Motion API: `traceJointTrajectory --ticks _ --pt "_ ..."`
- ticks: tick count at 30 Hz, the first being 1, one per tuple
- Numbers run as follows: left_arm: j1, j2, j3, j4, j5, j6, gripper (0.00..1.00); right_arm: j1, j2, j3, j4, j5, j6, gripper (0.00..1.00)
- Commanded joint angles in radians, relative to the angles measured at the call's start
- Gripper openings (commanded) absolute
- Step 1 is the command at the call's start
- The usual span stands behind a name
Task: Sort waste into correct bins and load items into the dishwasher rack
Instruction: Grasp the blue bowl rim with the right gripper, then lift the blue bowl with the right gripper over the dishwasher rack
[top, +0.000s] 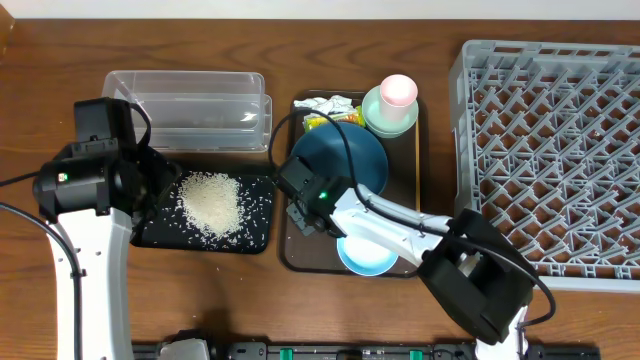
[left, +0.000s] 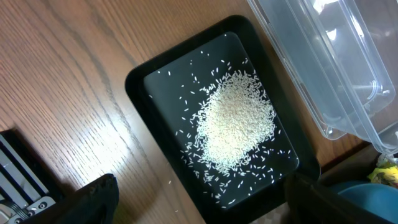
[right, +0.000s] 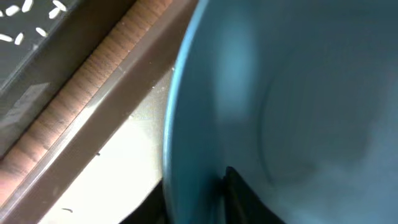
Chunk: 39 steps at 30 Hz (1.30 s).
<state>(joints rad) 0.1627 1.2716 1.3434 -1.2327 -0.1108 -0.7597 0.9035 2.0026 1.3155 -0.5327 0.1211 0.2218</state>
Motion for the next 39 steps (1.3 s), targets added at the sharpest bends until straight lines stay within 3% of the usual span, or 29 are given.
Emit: traceJointTrajectory --ticks 1,8,21,26,39 --pt "0.005 0.002 0.015 -0.005 -0.009 -0.008 0.88 0.014 0.0 0.059 -0.028 -0.002 0.002 0.16" --pt "0.005 0.002 0.015 -0.005 -0.009 -0.009 0.88 0.011 0.0 0.198 -0.154 -0.002 0.035 0.01" --pt "0.005 0.002 0.015 -0.005 -0.009 -0.009 0.88 -0.202 -0.024 0.69 -0.583 -0.24 0.069 0.01" --pt "0.005 0.002 0.015 -0.005 -0.009 -0.009 0.88 -0.408 -0.066 0.818 -0.657 -0.444 0.05 0.01" --pt "0.005 0.002 0.015 -0.005 -0.009 -0.008 0.88 -1.143 -0.119 0.82 -0.86 -1.027 -0.171 0.01"
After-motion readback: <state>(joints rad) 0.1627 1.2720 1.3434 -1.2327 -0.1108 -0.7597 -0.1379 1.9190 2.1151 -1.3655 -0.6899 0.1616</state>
